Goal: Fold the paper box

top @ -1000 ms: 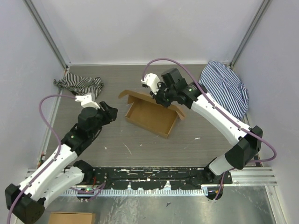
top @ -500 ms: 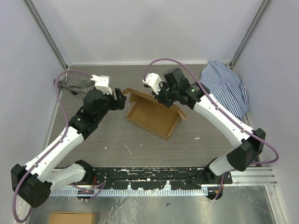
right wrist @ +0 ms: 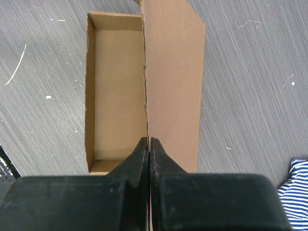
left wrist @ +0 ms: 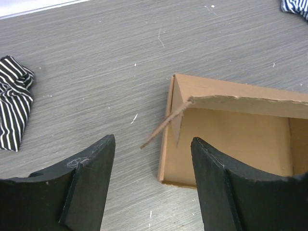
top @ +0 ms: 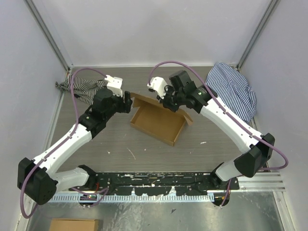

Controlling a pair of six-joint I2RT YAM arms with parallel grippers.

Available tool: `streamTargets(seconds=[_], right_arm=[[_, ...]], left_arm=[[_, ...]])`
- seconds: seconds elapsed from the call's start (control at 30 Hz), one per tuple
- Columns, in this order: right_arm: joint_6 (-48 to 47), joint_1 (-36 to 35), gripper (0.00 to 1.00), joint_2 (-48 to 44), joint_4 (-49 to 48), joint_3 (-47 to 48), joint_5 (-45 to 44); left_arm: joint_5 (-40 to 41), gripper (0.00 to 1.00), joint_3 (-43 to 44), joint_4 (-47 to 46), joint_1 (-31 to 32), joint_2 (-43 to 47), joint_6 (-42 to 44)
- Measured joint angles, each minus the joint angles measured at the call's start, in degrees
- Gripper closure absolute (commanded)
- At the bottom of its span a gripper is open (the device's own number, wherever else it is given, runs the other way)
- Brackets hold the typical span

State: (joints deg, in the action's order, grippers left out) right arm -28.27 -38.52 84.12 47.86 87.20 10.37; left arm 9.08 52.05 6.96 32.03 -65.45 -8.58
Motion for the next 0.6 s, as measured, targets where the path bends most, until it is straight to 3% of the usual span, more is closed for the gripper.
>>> streamTargets(seconds=[0.17, 0.27, 0.4, 0.6], right_arm=[[-0.1, 0.0, 0.98, -0.8, 0.7, 0.0, 0.7], [-0.3, 0.0, 0.98, -1.2, 0.8, -0.1, 1.3], [-0.3, 0.0, 0.97, -1.2, 1.0, -0.1, 1.7], [0.1, 0.0, 0.85, -1.2, 0.6, -0.1, 1.0]], left_arm=[[1.6, 0.34, 0.0, -0.8, 0.0, -0.6, 2.3], [1.7, 0.55, 0.0, -1.7, 0.0, -0.9, 3.3], [0.9, 0.75, 0.0, -2.0, 0.0, -1.1, 4.0], [-0.4, 0.85, 0.0, -1.9, 0.1, -0.8, 3.9]])
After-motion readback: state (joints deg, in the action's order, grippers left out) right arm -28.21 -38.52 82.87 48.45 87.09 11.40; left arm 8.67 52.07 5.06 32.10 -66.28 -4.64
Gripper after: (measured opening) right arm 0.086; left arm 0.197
